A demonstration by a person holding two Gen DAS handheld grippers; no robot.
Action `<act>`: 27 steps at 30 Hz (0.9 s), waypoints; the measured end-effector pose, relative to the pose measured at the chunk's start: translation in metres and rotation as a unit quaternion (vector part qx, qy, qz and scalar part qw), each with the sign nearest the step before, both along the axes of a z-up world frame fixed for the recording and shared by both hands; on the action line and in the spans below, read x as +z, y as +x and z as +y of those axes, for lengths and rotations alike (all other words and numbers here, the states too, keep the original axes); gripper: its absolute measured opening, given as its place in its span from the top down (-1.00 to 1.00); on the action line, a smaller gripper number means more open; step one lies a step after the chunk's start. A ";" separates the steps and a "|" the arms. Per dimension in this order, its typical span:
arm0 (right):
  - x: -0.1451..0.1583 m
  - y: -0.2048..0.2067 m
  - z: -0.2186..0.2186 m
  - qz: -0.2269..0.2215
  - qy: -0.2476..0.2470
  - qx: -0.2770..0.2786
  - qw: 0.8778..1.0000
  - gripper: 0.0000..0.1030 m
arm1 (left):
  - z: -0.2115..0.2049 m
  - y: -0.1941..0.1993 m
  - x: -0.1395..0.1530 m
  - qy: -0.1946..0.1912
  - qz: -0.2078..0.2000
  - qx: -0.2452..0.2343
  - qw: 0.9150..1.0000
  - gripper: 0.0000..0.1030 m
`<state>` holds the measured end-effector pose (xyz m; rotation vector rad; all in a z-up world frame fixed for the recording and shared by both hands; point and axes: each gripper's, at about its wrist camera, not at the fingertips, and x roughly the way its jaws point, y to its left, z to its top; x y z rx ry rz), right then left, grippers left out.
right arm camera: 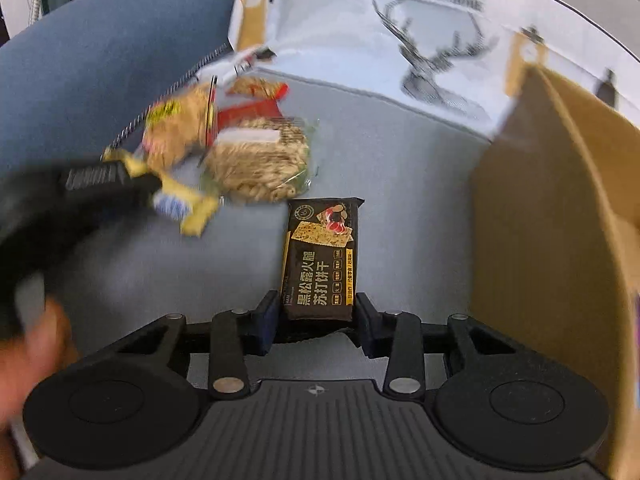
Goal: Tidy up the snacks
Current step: 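Grasp the yellow wafer bar with the left tool while the right tool grasps the dark biscuit pack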
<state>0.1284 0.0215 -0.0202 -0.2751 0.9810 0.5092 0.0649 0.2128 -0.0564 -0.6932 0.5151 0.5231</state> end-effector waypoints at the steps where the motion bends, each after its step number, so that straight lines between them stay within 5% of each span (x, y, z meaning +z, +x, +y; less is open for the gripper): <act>1: 0.002 -0.010 -0.006 0.002 0.001 -0.005 1.000 0.20 | -0.001 -0.001 0.003 0.006 0.001 -0.007 1.000 0.77; 10: 0.021 -0.093 -0.052 0.018 0.061 0.010 0.998 0.20 | -0.015 -0.024 0.034 0.034 0.003 -0.090 0.995 0.84; 14: 0.018 -0.118 -0.068 -0.005 0.066 0.022 0.998 0.20 | -0.028 -0.037 0.061 0.073 0.027 -0.164 0.983 0.84; 17: 0.006 -0.125 -0.079 0.005 0.079 0.006 0.997 0.20 | -0.033 -0.046 0.065 0.106 0.073 -0.221 0.967 0.84; 25: -0.006 -0.128 -0.078 0.010 0.088 0.015 0.996 0.19 | -0.023 -0.038 0.030 -0.037 0.160 -0.354 0.921 0.82; 27: -0.006 -0.126 -0.078 0.012 0.095 0.019 0.995 0.18 | -0.027 -0.036 0.023 -0.034 0.174 -0.351 0.919 0.79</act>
